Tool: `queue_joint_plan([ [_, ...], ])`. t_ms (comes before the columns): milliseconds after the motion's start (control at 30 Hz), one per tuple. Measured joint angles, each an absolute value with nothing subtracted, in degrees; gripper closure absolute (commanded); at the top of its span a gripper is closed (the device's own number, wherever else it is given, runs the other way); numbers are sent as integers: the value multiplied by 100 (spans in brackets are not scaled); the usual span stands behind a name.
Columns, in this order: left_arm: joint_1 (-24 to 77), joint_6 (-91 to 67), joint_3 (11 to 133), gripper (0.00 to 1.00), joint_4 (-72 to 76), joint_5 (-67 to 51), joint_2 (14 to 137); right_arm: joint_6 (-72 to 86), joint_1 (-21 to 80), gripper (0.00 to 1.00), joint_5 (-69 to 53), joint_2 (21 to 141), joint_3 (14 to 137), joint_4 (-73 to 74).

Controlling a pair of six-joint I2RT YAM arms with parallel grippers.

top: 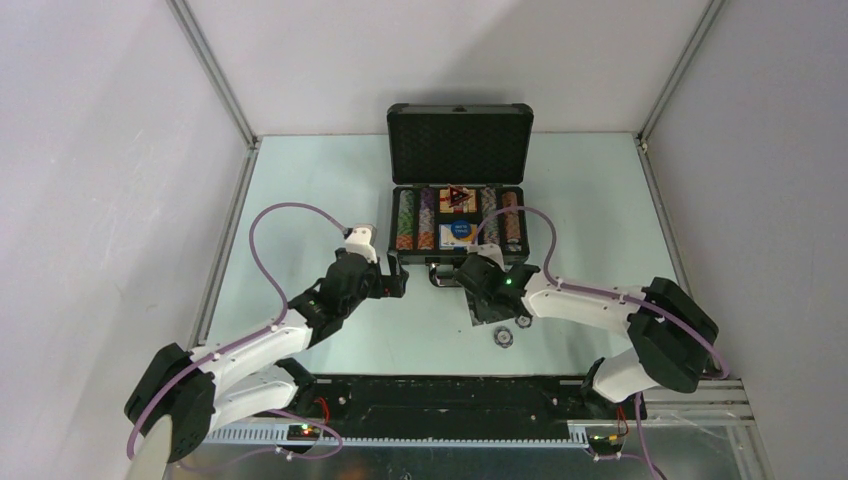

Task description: Pack up texas hold em set

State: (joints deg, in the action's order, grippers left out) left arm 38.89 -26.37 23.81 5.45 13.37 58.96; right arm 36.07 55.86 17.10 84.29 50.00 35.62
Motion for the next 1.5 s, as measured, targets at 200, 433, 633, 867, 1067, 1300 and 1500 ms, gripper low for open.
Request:
queue_joint_plan([
  [200,3889,-2637,2381,2,545,1337,5896,3463,5205,35,1695,8431,5000,3472],
  [433,3889,-2637,2381,1,545,1337,5902,3245,4897,34,1566,8759,5054,3269],
  [633,3889,-2635,2381,2,548,1337,5927,3122,4783,37,1452,9008,5059,3116],
  [867,3889,-2635,2381,2,545,1337,5927,3068,4698,49,1369,9168,5109,2963],
  [1067,3889,-2633,2381,2,545,1337,5927,3033,4694,54,1323,9207,5129,2871],
  [1300,3889,-2633,2381,2,545,1337,5927,3017,4689,55,1306,9209,5131,2860],
  [1500,3889,-2633,2381,2,545,1337,5927,2995,4689,55,1363,9192,5146,2928],
])
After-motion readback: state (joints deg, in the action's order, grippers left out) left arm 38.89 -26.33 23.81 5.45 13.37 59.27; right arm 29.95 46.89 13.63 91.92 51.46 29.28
